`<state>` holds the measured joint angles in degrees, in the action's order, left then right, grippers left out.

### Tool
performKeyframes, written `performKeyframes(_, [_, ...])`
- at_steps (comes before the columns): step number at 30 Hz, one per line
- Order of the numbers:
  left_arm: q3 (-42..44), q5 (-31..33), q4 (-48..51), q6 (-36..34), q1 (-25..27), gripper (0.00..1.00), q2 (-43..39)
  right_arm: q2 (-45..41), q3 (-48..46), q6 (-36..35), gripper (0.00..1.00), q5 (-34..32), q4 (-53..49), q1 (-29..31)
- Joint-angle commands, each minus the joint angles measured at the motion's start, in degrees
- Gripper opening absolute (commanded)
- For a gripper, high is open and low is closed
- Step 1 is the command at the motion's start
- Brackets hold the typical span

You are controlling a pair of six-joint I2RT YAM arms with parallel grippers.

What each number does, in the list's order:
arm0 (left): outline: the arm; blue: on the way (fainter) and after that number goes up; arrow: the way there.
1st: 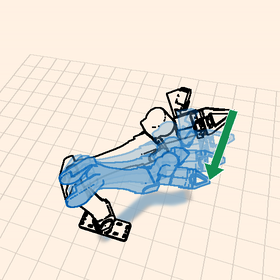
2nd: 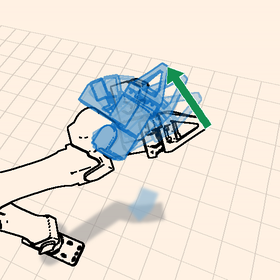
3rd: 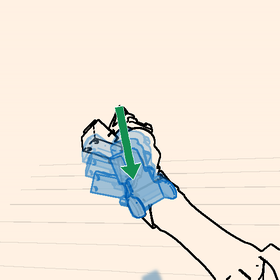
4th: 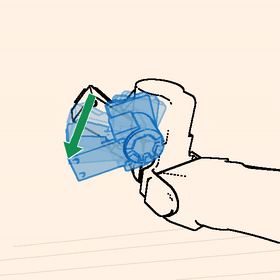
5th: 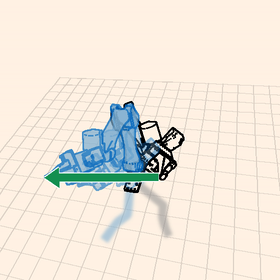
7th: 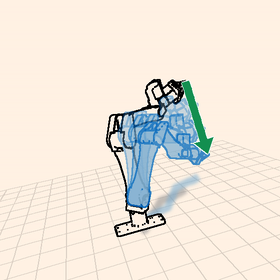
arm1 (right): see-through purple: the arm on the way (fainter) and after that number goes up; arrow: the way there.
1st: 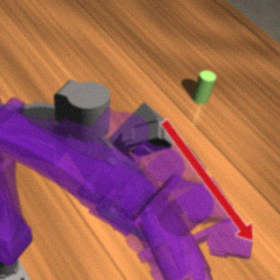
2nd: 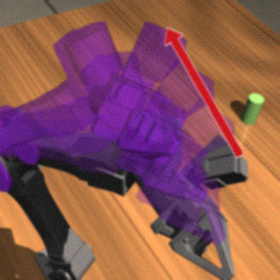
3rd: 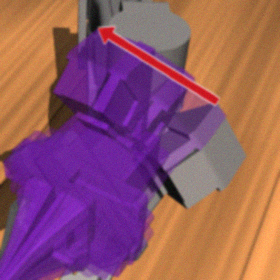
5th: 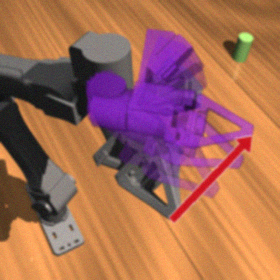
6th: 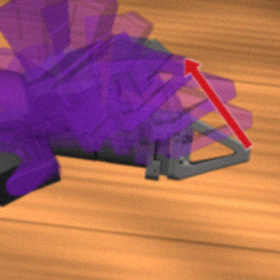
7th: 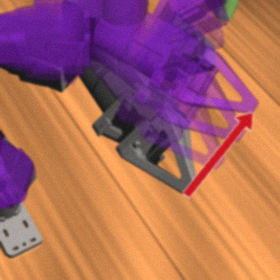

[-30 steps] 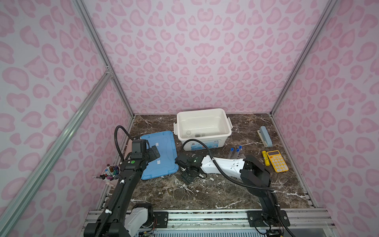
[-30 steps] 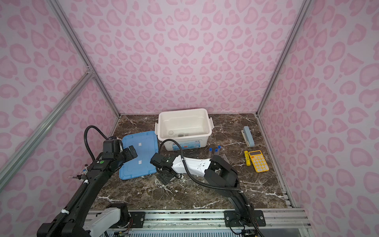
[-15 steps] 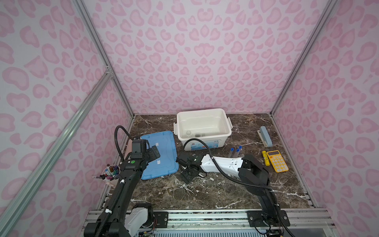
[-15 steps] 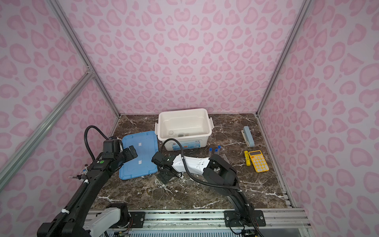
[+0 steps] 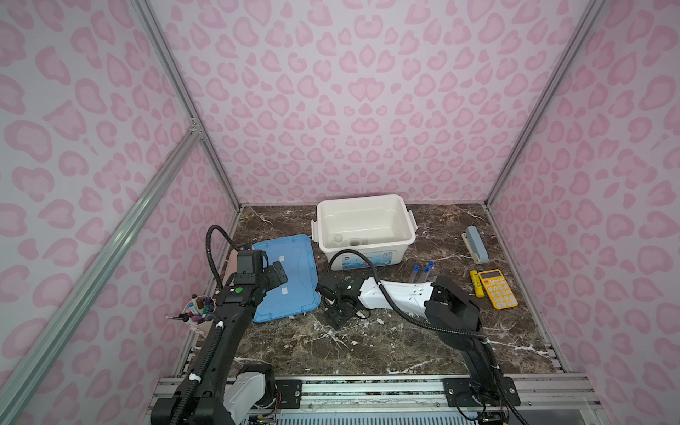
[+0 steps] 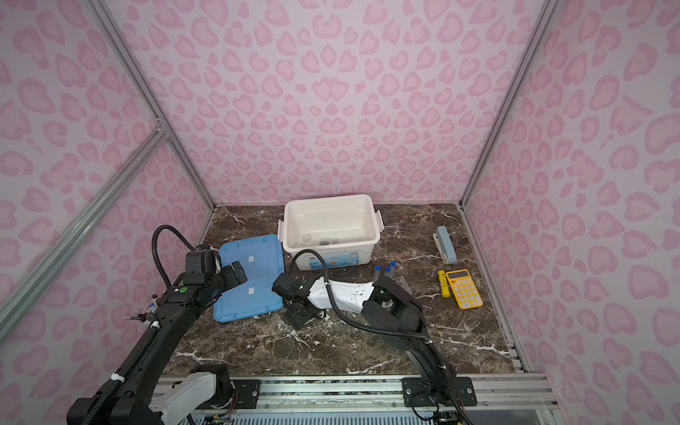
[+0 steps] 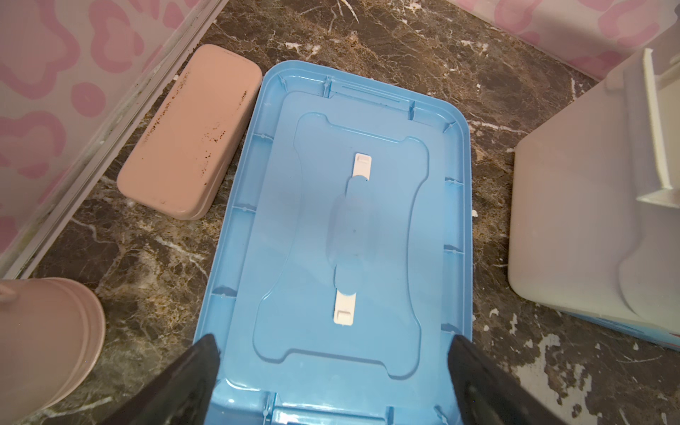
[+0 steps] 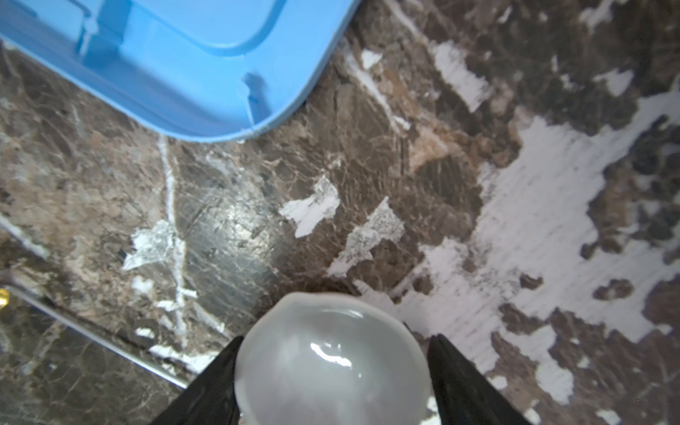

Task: Organize the chemistry lab equipment
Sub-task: 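Lower right gripper and close it on the white porcelain dish rim, then lift the white dish with right gripper and carry it over the bin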

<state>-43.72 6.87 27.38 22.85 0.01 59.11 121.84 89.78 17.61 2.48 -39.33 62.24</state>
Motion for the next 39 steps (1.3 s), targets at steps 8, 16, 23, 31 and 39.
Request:
performKeyframes(8, [-0.1, 0.3, -0.2, 0.0, 0.0, 0.98, 0.1, 1.4, 1.4, 0.2, 0.7, -0.7, -1.7, 0.1])
performKeyframes(16, [-0.2, 0.2, -0.1, 0.0, 0.0, 0.98, 0.1, 0.8, 2.1, -0.9, 0.64, -0.9, -2.6, 0.0])
performKeyframes(23, [-0.1, 0.5, 0.1, 0.1, 0.2, 0.98, 0.0, -1.2, 4.4, -2.6, 0.62, -1.5, -4.7, -0.1])
performKeyframes(31, [0.0, 3.3, 0.8, 0.4, 2.8, 0.98, -0.1, -5.6, 8.6, -5.4, 0.61, -0.5, -8.9, -2.4])
performKeyframes(39, [0.7, 7.4, 1.2, 2.1, 7.4, 0.98, -0.3, -10.6, 15.7, -8.2, 0.61, 0.1, -13.5, -7.0])
